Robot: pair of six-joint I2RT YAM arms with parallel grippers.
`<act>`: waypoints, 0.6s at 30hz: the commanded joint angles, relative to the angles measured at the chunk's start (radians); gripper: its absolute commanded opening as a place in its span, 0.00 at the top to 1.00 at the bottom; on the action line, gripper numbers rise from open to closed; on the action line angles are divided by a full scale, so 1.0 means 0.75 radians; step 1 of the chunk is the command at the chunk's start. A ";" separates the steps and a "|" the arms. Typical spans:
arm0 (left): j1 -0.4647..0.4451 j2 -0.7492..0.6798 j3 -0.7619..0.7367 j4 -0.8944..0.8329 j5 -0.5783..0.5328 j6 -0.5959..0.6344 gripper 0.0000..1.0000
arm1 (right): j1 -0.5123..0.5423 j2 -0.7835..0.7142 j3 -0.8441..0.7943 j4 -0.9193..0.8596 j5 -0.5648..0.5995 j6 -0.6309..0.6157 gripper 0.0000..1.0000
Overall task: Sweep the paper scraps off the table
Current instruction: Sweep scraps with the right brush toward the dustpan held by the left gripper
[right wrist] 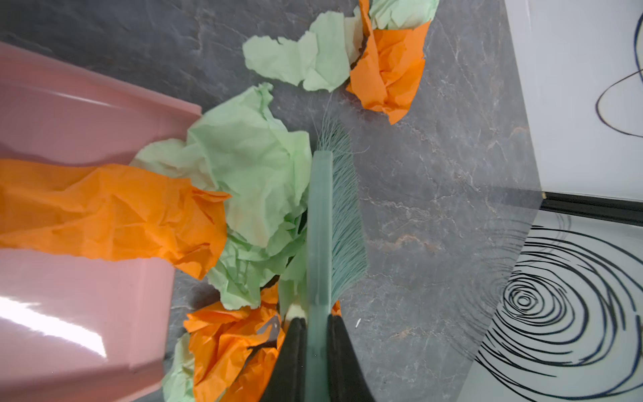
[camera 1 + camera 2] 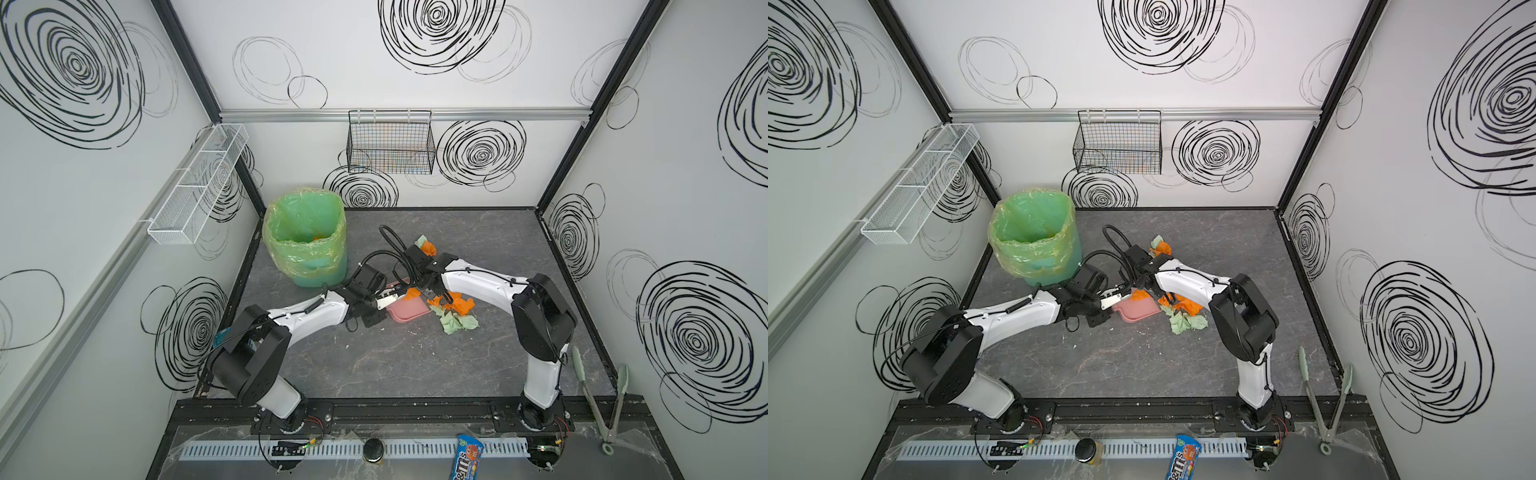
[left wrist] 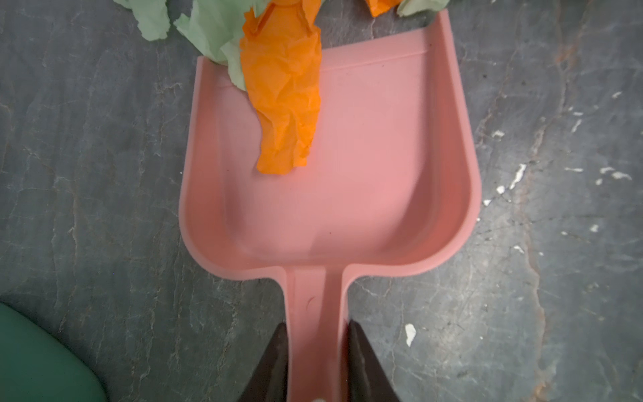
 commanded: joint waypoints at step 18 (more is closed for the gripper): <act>0.070 -0.046 -0.021 0.054 0.073 -0.019 1.00 | 0.064 -0.265 0.150 -0.260 -0.362 0.250 1.00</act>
